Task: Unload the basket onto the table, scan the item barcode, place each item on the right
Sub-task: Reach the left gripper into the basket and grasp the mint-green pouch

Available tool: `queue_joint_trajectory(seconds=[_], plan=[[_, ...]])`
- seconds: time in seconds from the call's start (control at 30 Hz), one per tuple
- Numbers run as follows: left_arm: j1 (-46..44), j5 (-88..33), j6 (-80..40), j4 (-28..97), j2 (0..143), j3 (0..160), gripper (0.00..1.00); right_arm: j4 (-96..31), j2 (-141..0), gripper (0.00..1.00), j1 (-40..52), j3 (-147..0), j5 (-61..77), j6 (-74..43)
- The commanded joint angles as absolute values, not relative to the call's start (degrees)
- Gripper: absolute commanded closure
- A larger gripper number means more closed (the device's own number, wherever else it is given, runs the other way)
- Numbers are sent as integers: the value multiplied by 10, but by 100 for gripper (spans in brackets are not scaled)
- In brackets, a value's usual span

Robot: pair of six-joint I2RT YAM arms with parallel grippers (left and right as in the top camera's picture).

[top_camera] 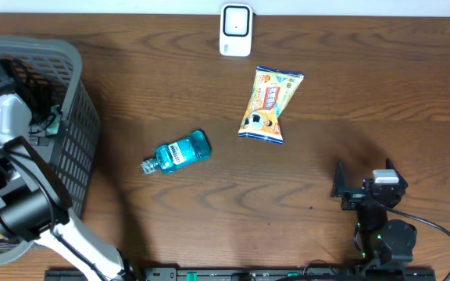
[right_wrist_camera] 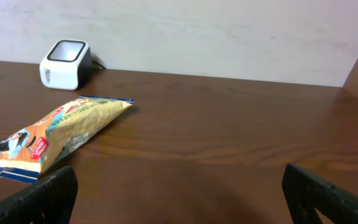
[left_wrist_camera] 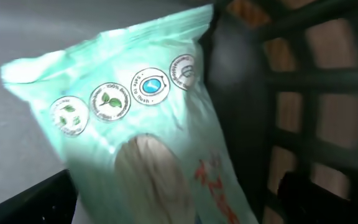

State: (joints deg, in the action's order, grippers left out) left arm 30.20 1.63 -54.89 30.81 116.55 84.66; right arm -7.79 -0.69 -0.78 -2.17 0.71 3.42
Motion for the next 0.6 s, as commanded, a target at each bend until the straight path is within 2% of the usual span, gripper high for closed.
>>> queue_joint_trajectory(seconds=[0.0,0.07,0.1,0.17,0.23,0.33,0.4,0.57], plan=[[302,19,-554,303,1195,842,2,-77,-4,1,-4,-19,10,39],[302,19,-542,308,1199,842,0,-77,-4,1,-4,-19,10,39],[302,19,-527,312,1199,842,7,-77,-4,1,-4,-19,10,39],[302,19,-498,319,1199,842,34,-77,-4,1,-4,-19,10,39],[302,19,-493,331,1199,842,55,-77,-4,1,-4,-19,10,39],[302,19,-493,354,1198,842,77,-77,-4,1,-4,-19,10,39],[302,19,-493,370,1192,842,81,-77,-4,1,-4,-19,10,39],[302,19,-486,408,1143,842,81,-77,-4,1,-4,-19,10,39]])
